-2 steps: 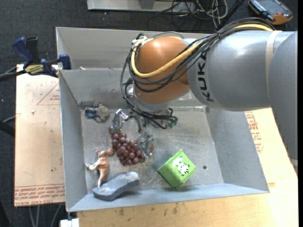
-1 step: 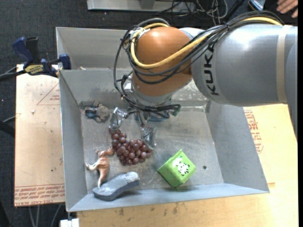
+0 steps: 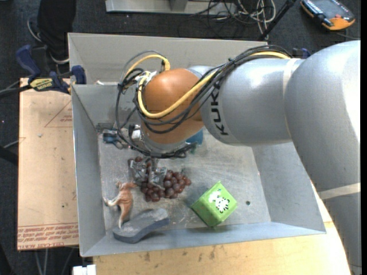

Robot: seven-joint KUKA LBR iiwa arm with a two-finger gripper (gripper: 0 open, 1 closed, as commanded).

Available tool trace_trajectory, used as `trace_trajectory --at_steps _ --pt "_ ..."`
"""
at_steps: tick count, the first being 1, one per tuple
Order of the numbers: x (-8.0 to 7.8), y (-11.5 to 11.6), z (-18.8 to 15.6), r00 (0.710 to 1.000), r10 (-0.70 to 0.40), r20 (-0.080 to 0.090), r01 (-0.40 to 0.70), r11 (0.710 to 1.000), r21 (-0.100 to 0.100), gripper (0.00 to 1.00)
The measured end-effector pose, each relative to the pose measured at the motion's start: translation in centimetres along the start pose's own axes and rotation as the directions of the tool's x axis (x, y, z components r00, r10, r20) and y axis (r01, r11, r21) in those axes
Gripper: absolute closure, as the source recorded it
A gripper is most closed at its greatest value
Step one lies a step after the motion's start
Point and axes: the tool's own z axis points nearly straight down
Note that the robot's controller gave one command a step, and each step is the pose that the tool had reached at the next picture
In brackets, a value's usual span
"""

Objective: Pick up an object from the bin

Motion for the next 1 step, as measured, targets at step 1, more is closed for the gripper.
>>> trace_trajectory --at_steps 1 --pt "0.02 0.15 0.51 1.0 0.0 0.006 0.0 1.0 0.001 0.0"
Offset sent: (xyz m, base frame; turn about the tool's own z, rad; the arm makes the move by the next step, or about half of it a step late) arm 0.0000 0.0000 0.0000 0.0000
